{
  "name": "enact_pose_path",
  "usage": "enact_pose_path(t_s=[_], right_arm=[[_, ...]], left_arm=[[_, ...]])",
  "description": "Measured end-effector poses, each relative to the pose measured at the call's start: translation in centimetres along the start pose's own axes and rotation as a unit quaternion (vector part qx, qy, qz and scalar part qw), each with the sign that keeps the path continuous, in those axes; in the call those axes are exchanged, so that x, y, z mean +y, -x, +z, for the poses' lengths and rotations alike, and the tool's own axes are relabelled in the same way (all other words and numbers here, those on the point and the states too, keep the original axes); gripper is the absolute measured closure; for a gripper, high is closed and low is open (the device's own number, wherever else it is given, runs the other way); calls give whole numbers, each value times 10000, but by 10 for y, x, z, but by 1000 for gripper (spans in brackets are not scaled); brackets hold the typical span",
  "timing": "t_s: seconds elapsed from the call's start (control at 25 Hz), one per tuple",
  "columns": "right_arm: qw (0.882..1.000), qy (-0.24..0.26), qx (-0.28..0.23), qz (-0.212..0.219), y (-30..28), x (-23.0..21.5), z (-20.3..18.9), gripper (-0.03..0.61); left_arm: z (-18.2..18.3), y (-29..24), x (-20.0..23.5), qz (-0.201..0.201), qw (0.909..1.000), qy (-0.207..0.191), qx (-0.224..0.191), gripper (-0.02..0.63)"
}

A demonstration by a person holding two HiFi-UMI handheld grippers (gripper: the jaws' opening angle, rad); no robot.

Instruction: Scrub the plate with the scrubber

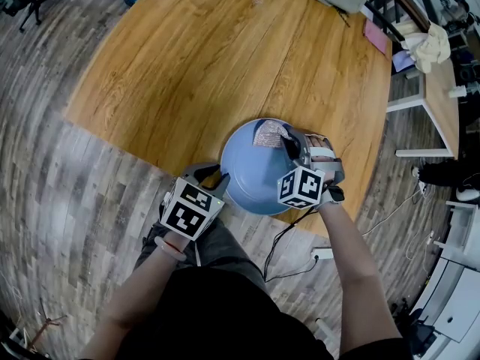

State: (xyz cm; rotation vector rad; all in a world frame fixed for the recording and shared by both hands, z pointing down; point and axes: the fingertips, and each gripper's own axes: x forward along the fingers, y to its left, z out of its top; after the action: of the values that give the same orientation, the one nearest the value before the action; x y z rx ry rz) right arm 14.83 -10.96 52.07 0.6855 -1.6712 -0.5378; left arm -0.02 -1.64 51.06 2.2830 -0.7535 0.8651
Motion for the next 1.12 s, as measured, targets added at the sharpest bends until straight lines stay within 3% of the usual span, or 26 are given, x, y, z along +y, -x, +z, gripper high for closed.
enact_pose_path(t_s=[0.2,0.48,0.64,0.92,1.12], right_arm=[[9962,-848,116,167,21,12,-22,502],[9785,-1980,347,461,50,38,-35,501],[9577,-2772,412,657,65,53,-34,500],[8975,-4244,366,1145,80,75,-24,499],[8906,-4302,214,1459,88,93,5,499]], left_arm=[[3,-3,-2,18,9999,-96,-52,515],[6,-3,0,82,9998,-169,-36,522],[6,-3,-1,115,9998,-179,-43,522],[6,-4,-1,184,9997,-178,-44,522],[6,-3,0,213,9996,-177,-46,522]])
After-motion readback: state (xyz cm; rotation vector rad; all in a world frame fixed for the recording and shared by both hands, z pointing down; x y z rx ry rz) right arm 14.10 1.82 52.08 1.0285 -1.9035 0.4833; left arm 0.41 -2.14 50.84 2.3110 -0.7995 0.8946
